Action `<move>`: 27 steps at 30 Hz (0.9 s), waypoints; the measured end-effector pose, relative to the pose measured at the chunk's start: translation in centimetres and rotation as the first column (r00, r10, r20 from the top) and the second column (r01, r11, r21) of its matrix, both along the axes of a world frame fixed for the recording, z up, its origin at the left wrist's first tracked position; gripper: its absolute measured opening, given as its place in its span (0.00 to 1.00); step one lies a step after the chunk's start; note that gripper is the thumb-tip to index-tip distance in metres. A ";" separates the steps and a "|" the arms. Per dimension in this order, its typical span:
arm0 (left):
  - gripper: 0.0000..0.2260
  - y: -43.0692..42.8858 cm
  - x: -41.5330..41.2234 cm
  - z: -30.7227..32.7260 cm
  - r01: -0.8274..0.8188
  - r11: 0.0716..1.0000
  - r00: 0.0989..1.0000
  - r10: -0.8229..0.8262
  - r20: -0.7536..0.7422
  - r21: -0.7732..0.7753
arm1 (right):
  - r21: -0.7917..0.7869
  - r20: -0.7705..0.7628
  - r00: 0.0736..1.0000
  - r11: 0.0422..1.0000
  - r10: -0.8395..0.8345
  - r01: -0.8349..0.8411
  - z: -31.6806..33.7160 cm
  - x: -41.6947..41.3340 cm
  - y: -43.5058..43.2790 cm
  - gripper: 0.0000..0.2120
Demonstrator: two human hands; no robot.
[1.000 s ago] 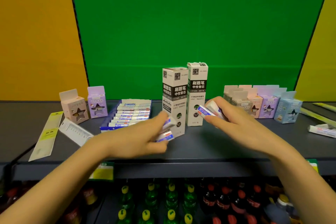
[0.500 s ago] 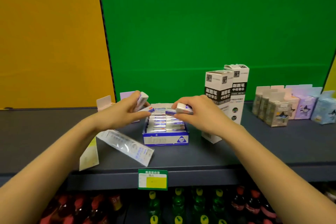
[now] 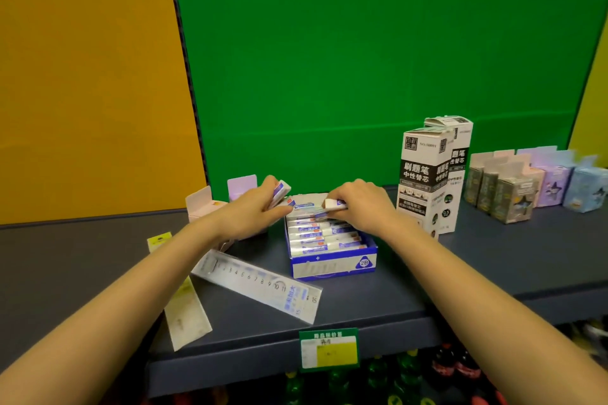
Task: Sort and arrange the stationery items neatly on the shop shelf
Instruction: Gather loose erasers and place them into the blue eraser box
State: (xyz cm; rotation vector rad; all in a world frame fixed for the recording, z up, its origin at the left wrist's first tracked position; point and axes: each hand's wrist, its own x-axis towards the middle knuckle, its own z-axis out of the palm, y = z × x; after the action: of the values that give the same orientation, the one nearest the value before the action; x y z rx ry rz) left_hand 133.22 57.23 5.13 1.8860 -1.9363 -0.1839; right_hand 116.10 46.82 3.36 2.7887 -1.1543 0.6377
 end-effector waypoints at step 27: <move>0.07 -4.8 0.5 -1.4 0.085 0.996 0.996 -0.086 0.034 0.023 | 0.032 0.003 0.999 0.999 -0.035 0.035 -0.7 0.2 -1.0 0.08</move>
State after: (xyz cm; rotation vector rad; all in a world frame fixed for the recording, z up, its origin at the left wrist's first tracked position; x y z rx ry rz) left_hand 133.74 52.41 3.75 1.8328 -2.0477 -0.1997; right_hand 116.34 45.78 2.65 2.7876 -1.2225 0.6275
